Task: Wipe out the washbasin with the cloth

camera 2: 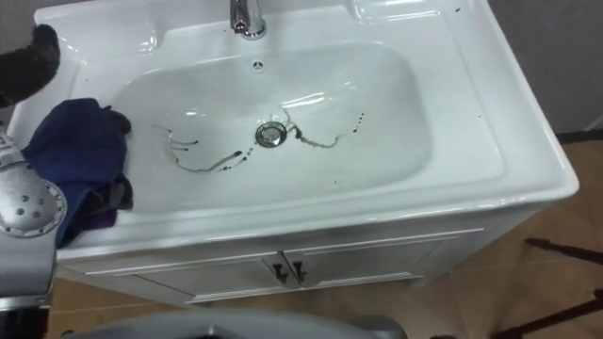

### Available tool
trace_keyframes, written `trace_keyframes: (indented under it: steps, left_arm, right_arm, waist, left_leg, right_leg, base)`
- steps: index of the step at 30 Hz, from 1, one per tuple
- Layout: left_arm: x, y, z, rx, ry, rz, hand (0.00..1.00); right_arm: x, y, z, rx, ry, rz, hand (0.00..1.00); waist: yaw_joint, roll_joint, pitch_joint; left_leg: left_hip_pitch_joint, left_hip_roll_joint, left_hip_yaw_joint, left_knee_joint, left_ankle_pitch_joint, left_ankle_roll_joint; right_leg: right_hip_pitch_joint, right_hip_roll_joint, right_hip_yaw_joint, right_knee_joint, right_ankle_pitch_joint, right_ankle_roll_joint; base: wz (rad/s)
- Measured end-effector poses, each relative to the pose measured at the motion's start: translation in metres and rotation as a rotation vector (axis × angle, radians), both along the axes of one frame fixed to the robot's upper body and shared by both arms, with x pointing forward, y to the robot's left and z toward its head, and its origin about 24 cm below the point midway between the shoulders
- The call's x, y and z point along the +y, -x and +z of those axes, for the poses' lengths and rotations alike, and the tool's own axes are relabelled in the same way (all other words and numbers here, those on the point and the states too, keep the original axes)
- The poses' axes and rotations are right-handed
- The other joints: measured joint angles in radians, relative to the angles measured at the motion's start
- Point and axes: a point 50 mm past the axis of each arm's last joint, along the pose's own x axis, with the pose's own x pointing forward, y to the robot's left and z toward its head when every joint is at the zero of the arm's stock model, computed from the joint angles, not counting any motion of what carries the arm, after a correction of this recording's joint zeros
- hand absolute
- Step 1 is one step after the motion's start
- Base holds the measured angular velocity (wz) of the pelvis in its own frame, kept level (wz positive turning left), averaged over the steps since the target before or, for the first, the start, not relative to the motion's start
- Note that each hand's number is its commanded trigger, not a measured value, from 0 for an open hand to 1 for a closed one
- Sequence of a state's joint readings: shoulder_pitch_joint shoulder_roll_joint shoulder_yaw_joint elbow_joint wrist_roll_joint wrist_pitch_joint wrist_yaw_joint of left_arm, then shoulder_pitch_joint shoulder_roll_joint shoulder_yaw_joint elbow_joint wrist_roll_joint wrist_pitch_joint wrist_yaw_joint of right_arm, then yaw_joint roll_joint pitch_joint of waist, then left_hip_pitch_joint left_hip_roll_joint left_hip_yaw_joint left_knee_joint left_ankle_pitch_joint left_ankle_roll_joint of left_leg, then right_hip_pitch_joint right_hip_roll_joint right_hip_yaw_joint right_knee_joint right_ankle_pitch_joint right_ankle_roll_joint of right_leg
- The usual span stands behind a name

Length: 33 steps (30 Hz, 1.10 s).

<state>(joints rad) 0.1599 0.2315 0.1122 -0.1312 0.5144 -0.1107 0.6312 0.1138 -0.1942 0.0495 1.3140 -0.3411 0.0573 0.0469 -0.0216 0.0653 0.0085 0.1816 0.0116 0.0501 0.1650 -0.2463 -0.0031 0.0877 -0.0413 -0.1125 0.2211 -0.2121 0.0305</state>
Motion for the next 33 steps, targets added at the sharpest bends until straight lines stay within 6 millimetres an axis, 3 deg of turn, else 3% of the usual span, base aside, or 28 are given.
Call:
trace_keyframes:
  steps: [5, 10, 21, 26, 29, 33]
  left_arm:
    - [-0.015, -0.005, -0.028, 0.184, -0.027, -0.071, 0.00]
    - [-0.013, -0.004, -0.044, 0.272, -0.021, -0.063, 0.00]
    - [-0.013, -0.002, -0.048, 0.300, -0.060, -0.056, 0.00]
    - [-0.003, 0.013, -0.091, 0.485, -0.065, 0.027, 0.00]
    - [0.000, 0.024, -0.099, 0.533, -0.066, 0.056, 0.00]
    - [0.003, 0.031, -0.102, 0.546, -0.081, 0.093, 0.00]
  right_arm:
    - [0.000, -0.002, 0.000, 0.009, -0.004, 0.007, 0.00]
    - [0.001, -0.003, 0.000, 0.010, -0.005, 0.009, 0.00]
    - [0.000, -0.002, 0.000, 0.023, 0.012, 0.007, 0.00]
    - [0.000, -0.001, 0.000, 0.040, 0.021, 0.005, 0.00]
    - [0.000, 0.001, 0.000, 0.048, 0.030, -0.008, 0.00]
    - [-0.001, 0.000, 0.000, 0.044, 0.046, -0.013, 0.00]
  waist:
    - [-0.003, -0.003, -0.0011]
    - [-0.002, -0.006, -0.0008]
    - [0.002, -0.004, -0.0012]
    - [0.000, -0.003, -0.0049]
    - [0.002, -0.007, -0.0176]
    - [0.005, -0.014, -0.0169]
  left_leg:
    - [0.002, 0.001, 0.007, -0.002, 0.000, 0.000]
    - [0.003, 0.008, 0.027, -0.002, 0.000, 0.000]
    - [0.010, 0.013, 0.032, -0.002, 0.000, 0.000]
    - [0.010, 0.015, 0.033, -0.013, 0.000, 0.000]
    - [0.003, 0.019, 0.033, -0.017, 0.000, 0.000]
    - [0.003, 0.022, 0.034, -0.017, 0.000, 0.000]
  right_leg:
    - [-0.001, 0.001, 0.005, 0.000, 0.006, -0.001]
    - [-0.001, 0.007, 0.012, 0.001, 0.009, -0.005]
    - [-0.004, 0.012, 0.012, 0.002, 0.011, -0.010]
    - [-0.008, 0.016, 0.012, 0.004, 0.012, -0.010]
    - [-0.016, 0.018, 0.007, 0.006, 0.017, -0.013]
    - [-0.014, 0.022, 0.006, 0.002, 0.019, -0.015]
  base:
    - [-0.05]
    - [-0.05]
    - [0.00]
    - [0.02]
    - [0.00]
    - [0.00]
